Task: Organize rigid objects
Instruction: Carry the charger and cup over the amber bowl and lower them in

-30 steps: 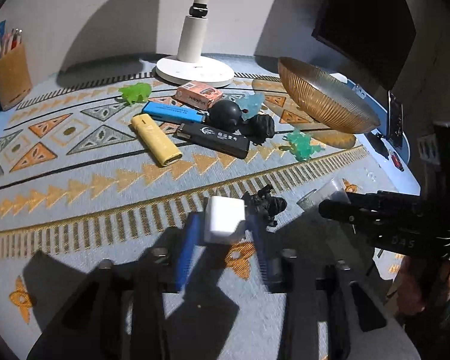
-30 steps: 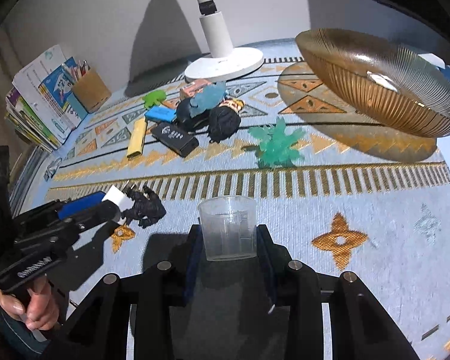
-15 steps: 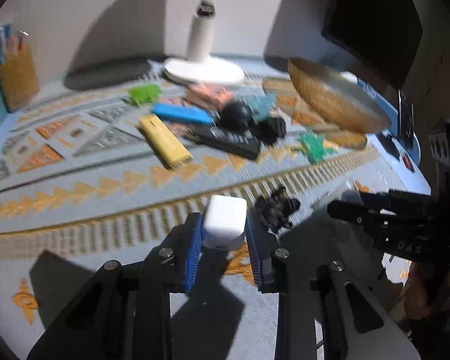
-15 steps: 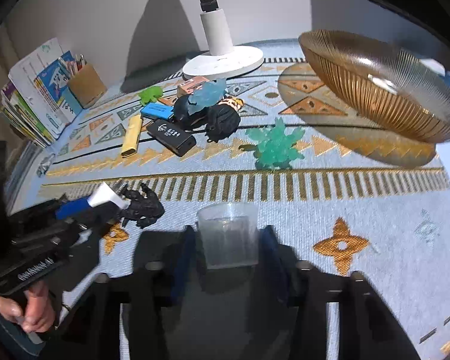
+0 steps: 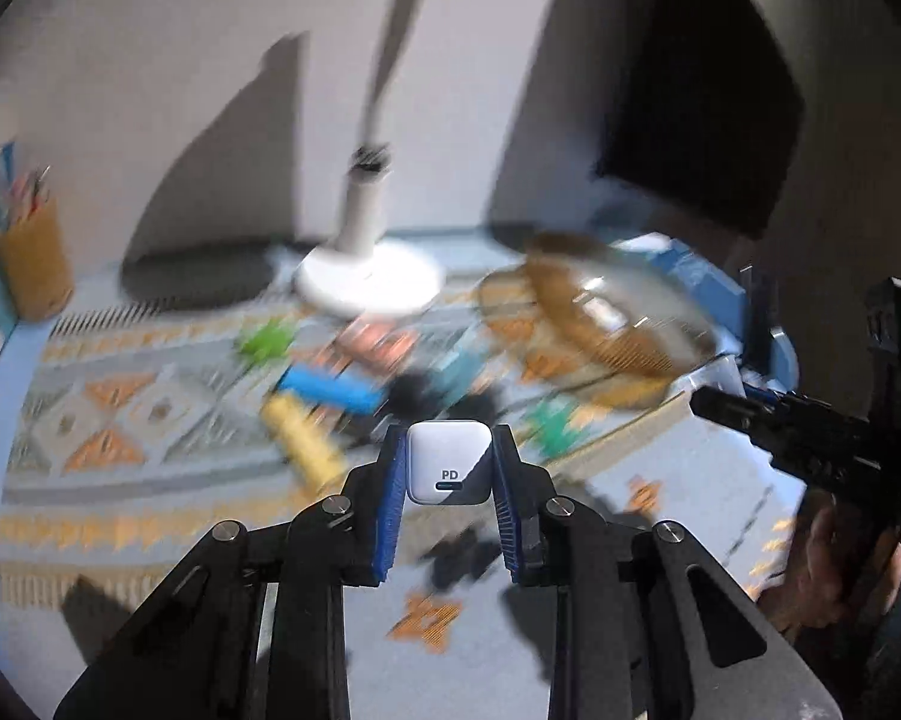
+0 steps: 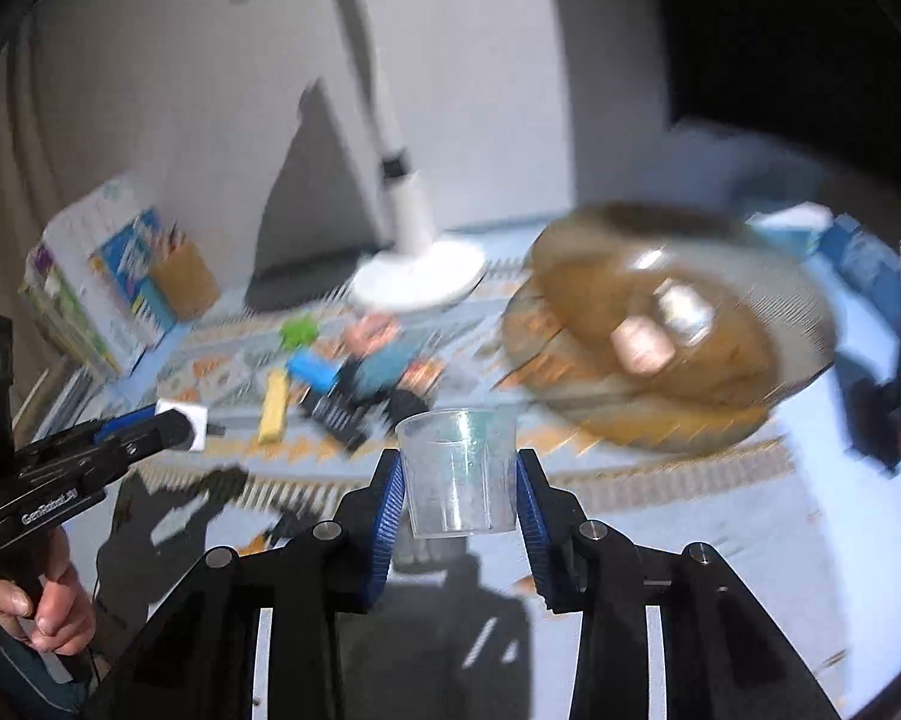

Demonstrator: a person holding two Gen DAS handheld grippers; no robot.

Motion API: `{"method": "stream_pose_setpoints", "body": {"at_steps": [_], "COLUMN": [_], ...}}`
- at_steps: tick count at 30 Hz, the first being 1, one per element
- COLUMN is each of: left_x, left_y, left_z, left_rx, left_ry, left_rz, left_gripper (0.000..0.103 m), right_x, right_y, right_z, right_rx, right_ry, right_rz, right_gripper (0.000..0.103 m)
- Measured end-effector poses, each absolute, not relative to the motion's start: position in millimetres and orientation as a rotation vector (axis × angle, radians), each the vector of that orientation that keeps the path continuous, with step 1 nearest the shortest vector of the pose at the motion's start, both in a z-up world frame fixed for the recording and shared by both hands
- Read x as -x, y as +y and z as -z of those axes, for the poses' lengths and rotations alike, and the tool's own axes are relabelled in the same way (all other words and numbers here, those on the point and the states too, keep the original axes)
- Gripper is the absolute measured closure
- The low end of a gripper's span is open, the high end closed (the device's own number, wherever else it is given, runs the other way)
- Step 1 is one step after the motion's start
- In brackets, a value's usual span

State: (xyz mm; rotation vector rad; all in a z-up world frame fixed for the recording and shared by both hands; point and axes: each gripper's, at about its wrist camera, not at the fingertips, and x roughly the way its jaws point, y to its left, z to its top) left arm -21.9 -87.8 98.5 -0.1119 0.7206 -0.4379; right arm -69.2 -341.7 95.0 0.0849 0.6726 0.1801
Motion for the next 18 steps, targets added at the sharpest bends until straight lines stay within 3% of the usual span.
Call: {"method": "stream_pose_setpoints", "body": {"at_steps": [9,18], "left_x": [-34,-85], "left_y": [-185,-264], "left_z": [-182,-123], "left_rx": [0.111,0.097], "left_ry": [0.597,0.769], "left_rz": [0.637,0.657], "left_gripper": [0.079,0.079], "right_x": [51,-5], "right_y": [-427,-460], "right_z": [-175,-114], "right_rx": [-0.132,-0.181], "right_ry": [0.512,0.698], "right_rz": [0.0,0.02], "right_gripper": [0.067,0.067]}}
